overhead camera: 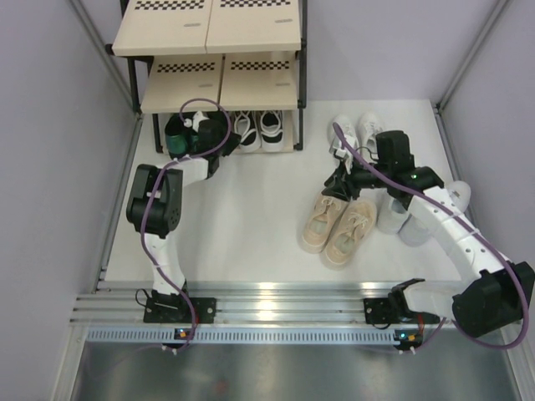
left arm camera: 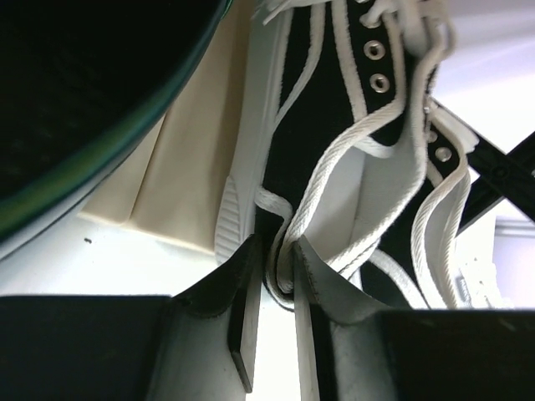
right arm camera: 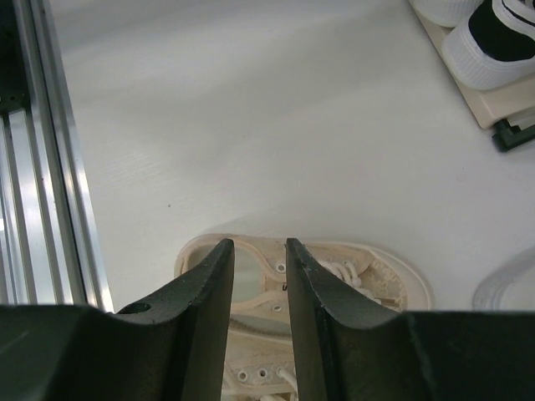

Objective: Place and organize the shoes onto the shoe shelf
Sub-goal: Adjust the shoe at the shoe shelf.

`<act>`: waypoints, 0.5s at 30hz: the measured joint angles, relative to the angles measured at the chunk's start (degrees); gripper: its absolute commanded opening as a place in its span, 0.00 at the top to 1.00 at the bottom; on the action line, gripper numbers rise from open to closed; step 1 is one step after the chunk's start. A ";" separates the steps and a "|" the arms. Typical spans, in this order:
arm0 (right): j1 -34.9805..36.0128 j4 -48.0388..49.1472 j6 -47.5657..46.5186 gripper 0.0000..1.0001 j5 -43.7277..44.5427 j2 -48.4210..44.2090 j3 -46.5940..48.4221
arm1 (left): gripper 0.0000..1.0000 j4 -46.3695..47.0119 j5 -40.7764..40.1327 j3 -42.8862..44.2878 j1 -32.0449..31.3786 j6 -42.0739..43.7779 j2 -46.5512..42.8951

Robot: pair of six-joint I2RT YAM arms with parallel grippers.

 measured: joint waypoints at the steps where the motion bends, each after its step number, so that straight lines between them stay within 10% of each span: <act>1: 0.00 -0.04 0.00 0.68 0.09 0.02 -0.07 | 0.74 -0.35 0.22 0.00 0.00 0.42 -0.07; 15: -0.02 0.09 0.02 0.68 0.15 0.04 -0.11 | 0.50 -6.12 1.53 0.83 0.15 3.82 -1.27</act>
